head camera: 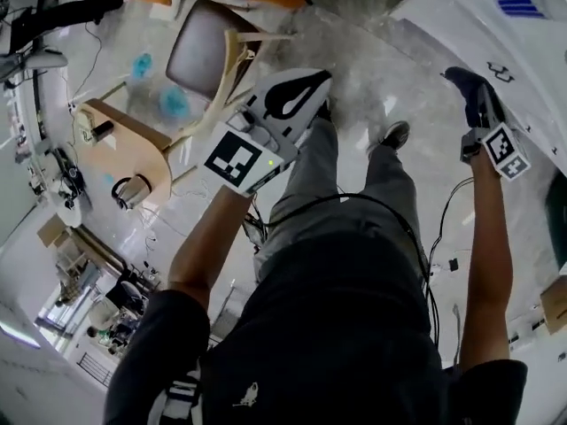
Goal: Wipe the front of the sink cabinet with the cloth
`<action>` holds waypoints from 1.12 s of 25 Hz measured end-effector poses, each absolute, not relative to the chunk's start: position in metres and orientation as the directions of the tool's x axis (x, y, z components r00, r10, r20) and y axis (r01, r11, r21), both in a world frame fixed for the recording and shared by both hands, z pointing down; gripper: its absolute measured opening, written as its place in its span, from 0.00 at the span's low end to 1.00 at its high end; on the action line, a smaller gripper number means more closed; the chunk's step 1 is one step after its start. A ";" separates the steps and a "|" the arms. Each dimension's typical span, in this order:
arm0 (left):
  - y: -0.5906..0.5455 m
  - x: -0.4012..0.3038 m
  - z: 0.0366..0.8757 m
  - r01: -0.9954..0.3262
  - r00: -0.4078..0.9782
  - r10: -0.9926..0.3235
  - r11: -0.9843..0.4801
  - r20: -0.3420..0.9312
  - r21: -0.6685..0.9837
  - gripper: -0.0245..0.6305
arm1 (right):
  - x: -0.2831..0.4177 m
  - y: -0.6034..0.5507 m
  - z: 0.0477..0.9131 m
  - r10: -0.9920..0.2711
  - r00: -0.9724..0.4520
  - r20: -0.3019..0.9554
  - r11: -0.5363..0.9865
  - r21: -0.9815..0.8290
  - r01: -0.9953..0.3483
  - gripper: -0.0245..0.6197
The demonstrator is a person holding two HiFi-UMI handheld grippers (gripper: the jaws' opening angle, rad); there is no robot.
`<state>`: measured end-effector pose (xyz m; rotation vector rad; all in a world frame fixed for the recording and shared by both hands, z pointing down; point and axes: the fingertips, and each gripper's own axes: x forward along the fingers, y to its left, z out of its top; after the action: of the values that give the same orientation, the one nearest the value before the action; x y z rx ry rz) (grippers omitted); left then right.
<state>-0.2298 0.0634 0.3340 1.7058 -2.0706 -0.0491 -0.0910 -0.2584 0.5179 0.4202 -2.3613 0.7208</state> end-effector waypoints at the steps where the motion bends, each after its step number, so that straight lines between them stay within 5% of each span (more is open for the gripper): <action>1: 0.070 -0.230 0.323 -0.920 -0.151 -0.941 0.246 0.304 0.303 0.04 | -0.096 -0.241 0.494 -0.066 -0.791 0.608 0.810 -0.430 -0.399 0.17; 10: 0.108 -0.206 0.284 -0.895 -0.304 -0.901 0.381 0.308 0.232 0.04 | -0.148 -0.114 0.266 0.334 -0.904 0.266 0.894 -0.393 0.214 0.17; 14: 0.082 -0.197 0.260 -0.903 -0.310 -0.915 0.368 0.258 0.220 0.04 | -0.141 -0.089 0.181 0.442 -0.885 0.149 0.870 -0.310 0.383 0.16; 20: 0.037 -0.132 0.241 -0.948 -0.218 -0.955 0.256 0.201 0.190 0.04 | -0.060 -0.090 0.131 0.395 -0.917 0.062 0.913 -0.137 0.384 0.16; 28: -0.033 -0.061 0.197 -0.987 -0.032 -0.986 0.057 0.163 0.151 0.04 | 0.017 -0.136 0.099 0.199 -0.980 -0.006 0.975 -0.100 0.199 0.16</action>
<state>-0.0610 -0.0326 0.1972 2.0164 -2.1089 0.0055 0.0165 -0.1363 0.0988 -0.3138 -3.1181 0.1575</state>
